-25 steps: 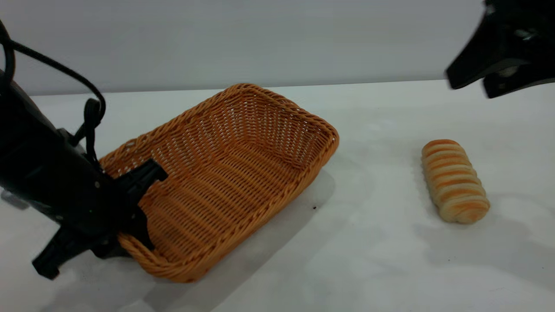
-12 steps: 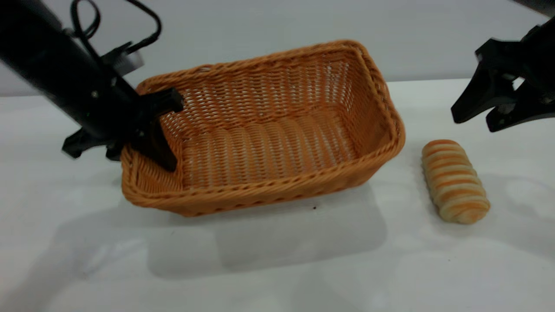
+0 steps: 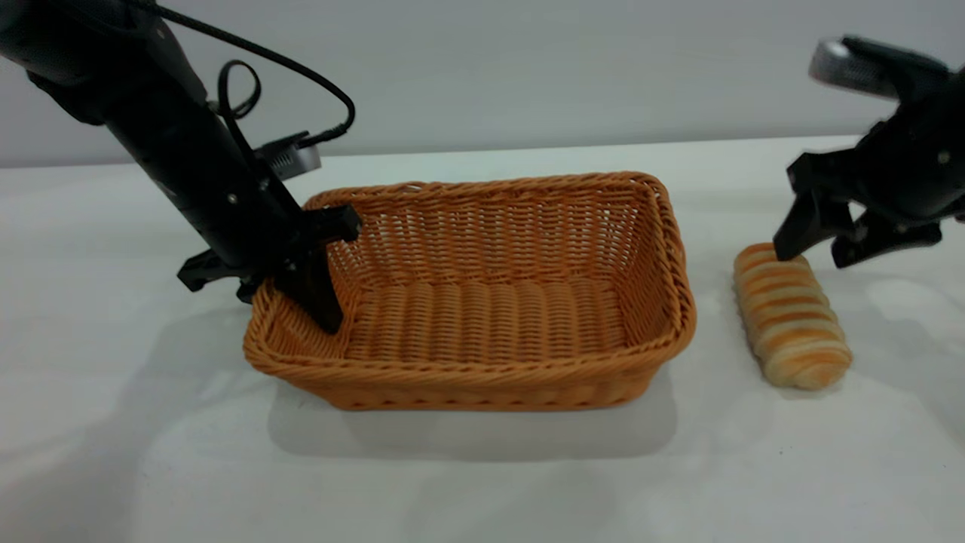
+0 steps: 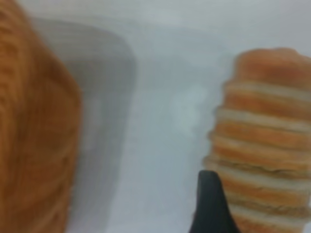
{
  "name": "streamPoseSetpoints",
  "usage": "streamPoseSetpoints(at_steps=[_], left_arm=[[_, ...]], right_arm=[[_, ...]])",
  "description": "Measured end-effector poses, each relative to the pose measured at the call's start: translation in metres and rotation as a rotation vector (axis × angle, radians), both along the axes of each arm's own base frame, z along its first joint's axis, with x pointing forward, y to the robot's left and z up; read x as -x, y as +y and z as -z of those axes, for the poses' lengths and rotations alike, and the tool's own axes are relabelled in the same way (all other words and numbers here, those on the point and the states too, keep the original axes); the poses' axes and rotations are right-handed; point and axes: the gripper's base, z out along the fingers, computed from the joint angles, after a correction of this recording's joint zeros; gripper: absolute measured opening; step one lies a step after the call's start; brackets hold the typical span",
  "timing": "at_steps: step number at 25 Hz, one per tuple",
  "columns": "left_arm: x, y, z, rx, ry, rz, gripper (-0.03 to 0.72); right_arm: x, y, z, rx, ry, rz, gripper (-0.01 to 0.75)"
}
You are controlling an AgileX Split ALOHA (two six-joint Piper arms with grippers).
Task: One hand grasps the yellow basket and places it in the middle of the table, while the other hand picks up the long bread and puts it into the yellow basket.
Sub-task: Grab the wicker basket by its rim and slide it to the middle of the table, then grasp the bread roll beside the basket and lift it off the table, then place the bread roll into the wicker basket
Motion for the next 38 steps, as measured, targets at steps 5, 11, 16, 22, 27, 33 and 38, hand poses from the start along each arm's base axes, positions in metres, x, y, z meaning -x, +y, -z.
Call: streamPoseSetpoints(at_steps=[5,11,16,22,27,33,38], left_arm=[[0.001,-0.002,-0.002,0.02,0.043,0.02,0.347],[-0.005,-0.002,-0.028,0.003,0.062,0.119,0.655],[-0.012,0.003,-0.096,-0.067,-0.03,0.161,0.647],[0.007,0.022,-0.206,-0.221,-0.198,0.192,0.588],[0.049,0.037,-0.285,-0.304,-0.324,0.184,0.583],[0.084,0.046,-0.338,-0.308,-0.471,0.135,0.582],[0.103,0.049,-0.351,-0.304,-0.509,0.126,0.582]], right_arm=[[-0.002,-0.002,0.03,0.021,0.052,0.015,0.558],[-0.007,-0.001,0.05,0.007,0.093,0.002,0.502],[-0.006,-0.002,0.051,0.014,0.096,-0.022,0.107],[0.002,-0.024,0.018,-0.036,0.142,-0.084,0.062],[0.009,-0.003,-0.064,-0.08,0.025,-0.185,0.061],[0.02,0.09,-0.093,-0.114,-0.09,-0.354,0.061],[0.012,0.163,-0.055,-0.083,-0.128,-0.45,0.072]])
